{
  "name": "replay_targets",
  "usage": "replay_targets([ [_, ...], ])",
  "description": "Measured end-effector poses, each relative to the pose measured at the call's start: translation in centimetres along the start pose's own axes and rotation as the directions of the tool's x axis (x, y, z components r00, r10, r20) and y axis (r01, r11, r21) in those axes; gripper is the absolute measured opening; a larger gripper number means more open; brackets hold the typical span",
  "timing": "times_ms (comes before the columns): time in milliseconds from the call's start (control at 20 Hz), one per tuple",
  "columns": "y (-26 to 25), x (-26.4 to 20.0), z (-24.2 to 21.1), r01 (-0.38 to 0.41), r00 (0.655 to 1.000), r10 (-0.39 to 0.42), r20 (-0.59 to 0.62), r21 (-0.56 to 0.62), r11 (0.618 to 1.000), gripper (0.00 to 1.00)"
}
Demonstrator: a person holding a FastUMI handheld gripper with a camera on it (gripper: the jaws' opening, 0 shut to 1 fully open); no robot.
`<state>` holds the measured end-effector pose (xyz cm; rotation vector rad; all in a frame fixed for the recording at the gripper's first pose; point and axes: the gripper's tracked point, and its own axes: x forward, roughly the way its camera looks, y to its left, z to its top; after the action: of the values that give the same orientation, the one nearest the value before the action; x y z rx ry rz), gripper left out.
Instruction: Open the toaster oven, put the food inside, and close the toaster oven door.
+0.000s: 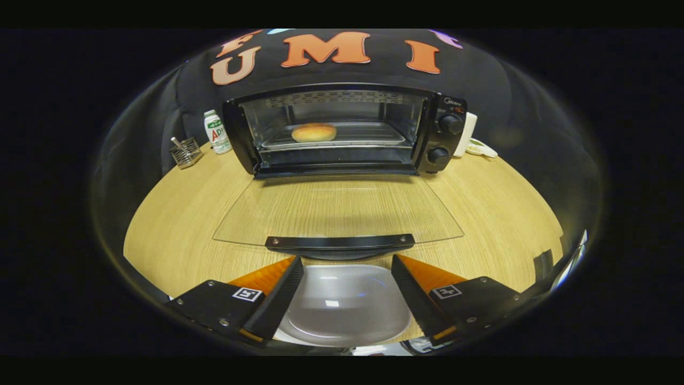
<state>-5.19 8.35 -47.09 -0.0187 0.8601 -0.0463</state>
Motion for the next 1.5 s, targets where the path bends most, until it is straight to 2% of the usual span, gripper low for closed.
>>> replay_targets([
  [400, 0.5, -0.5, 0.6, -0.02, 1.0, 0.02, -0.004, -0.005, 1.0, 0.99],
  [600, 0.1, -1.8, 2.2, -0.023, 0.999, 0.023, 0.029, 0.0, 1.0, 1.0],
  [700, -0.5, -2.4, 4.3, -0.001, 0.996, 0.001, 0.087, 0.003, 1.0, 1.0],
  [1000, -0.3, -3.3, 5.8, -0.019, 0.996, 0.021, 0.088, -0.017, 1.0, 0.99],
  [1500, 0.0, -4.9, 14.1, -0.042, 0.972, 0.042, 0.232, -0.004, 0.999, 1.0],
])
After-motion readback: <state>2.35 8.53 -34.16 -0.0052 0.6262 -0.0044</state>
